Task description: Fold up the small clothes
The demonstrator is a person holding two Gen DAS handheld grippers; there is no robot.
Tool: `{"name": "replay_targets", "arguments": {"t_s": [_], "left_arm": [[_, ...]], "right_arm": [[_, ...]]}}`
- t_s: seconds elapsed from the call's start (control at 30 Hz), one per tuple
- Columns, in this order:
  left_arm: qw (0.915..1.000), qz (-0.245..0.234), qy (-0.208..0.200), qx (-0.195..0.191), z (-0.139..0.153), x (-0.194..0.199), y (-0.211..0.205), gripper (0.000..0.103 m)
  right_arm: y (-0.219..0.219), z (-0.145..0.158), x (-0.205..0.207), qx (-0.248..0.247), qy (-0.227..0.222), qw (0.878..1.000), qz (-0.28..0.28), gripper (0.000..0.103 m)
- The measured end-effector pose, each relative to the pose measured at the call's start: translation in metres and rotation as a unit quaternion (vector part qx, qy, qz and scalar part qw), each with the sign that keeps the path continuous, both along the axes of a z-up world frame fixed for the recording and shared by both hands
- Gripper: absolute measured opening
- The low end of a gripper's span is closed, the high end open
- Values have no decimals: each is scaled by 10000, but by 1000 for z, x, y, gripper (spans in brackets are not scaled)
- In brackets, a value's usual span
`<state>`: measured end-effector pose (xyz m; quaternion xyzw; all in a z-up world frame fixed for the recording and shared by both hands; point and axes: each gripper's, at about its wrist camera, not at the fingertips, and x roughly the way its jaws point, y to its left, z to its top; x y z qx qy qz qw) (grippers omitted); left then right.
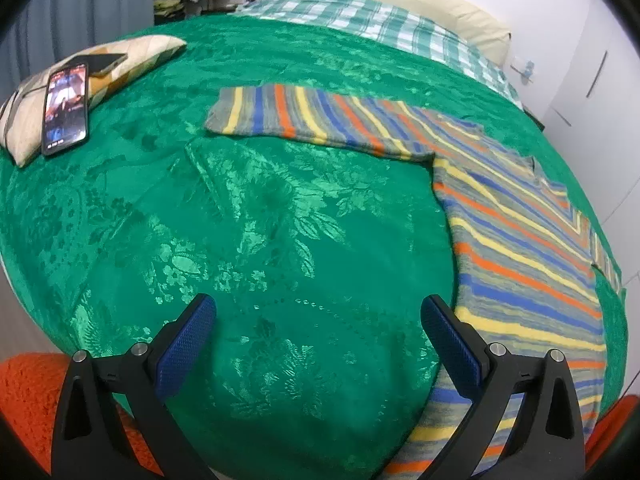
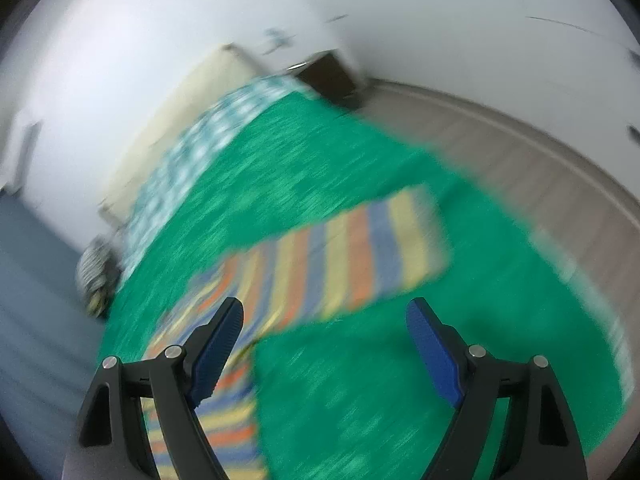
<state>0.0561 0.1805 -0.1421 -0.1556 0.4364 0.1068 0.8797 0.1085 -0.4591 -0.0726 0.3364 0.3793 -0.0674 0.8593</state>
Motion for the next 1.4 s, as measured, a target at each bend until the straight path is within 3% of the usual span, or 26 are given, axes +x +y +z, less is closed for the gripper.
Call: {"name": "replay_targets", "arguments": {"t_s": [0.13,0.5,0.53,0.63,0.7,0.8,0.9,1.03,1.13,1.2,1.23,1.3,1.4], "left_arm": [[9999,-2,94,94,-5,2,-2,102],[9990,80,361,259,-15,0,-5,102],[9988,77,398,280,-17,1,-5,102],[9979,39,508,394,-21,4,-9,102],[9979,-3,503,413,-21,4,-10,102],[9983,-78,441,366,-19,5,-10,102],[9988,-99,379,283,-18,5,-9,102],[9992,-64,340,194,-16,5,-5,102],[9993,13,342,116,-15,4,0,102],[9993,82,352,50,-15,2,4,102],[9994,107,335,4,-15,0,5,102],[9994,145,284,-101,-13,-2,8,102],[9993,180,244,-217,-12,-1,12,102]], "right_arm": [[-50,-37,40,239,869,9959,73,78],[-62,-80,88,255,1071,9939,105,50],[-59,-83,93,189,1120,9934,134,44],[-56,-91,101,-95,1404,9899,178,7],[-51,-78,102,-441,1373,9894,189,5],[-25,-36,107,-949,1030,9890,480,5],[37,28,116,-1231,376,9832,1293,5],[141,83,136,-870,-273,9652,2449,5],[216,93,156,-372,-512,9520,2994,8],[255,81,171,36,-388,9455,3232,39],[266,76,175,170,-370,9431,3299,67],[274,73,170,246,-491,9406,3351,69],[260,69,151,-7,-442,9459,3213,69]]}}
